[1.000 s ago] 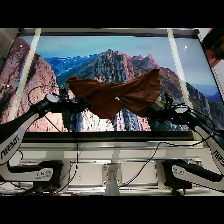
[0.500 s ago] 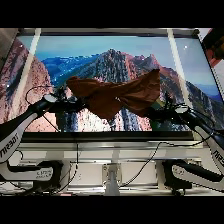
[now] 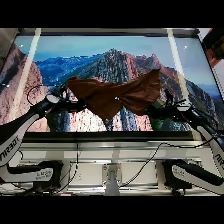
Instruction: Fold the clothes and pants, and hang the long-sleeved shirts on hangers.
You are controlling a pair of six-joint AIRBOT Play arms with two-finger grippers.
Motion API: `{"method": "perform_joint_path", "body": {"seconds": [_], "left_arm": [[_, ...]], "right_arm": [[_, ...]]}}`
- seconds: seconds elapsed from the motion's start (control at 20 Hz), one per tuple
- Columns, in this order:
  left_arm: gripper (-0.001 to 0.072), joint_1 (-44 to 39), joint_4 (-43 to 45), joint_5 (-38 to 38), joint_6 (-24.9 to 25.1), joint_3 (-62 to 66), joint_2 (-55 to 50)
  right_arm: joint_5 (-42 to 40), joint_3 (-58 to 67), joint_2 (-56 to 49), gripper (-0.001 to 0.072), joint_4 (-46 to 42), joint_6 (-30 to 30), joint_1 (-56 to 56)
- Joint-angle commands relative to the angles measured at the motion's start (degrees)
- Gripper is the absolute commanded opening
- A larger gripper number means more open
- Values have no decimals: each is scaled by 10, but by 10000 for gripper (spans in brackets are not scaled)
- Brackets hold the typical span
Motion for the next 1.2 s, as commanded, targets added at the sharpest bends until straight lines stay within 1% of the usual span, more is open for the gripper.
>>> {"method": "perform_joint_path", "body": {"seconds": [0.0,0.25,0.35,0.5,0.65,0.85,0.95,1.1,1.15], "left_arm": [[19,17,-16,-4,46,24,62],[19,71,-16,1,46,109,217],[19,84,-16,23,46,135,282],[19,87,-17,110,44,147,382],[19,87,-16,195,45,147,476],[19,87,-16,251,44,147,571],[18,87,-16,273,45,147,607],[18,87,3,342,44,147,632],[17,87,3,351,44,147,631]], "right_arm": [[17,54,54,18,3,-24,0],[2,171,160,18,-16,-24,0],[-5,218,198,18,-36,-22,0],[-13,284,243,18,-60,-3,0],[-13,347,283,18,-64,-3,0],[-6,415,338,17,-72,-3,0],[5,440,367,18,-77,-3,0],[17,456,407,17,-133,-3,0],[32,456,419,17,-148,0,0]]}}
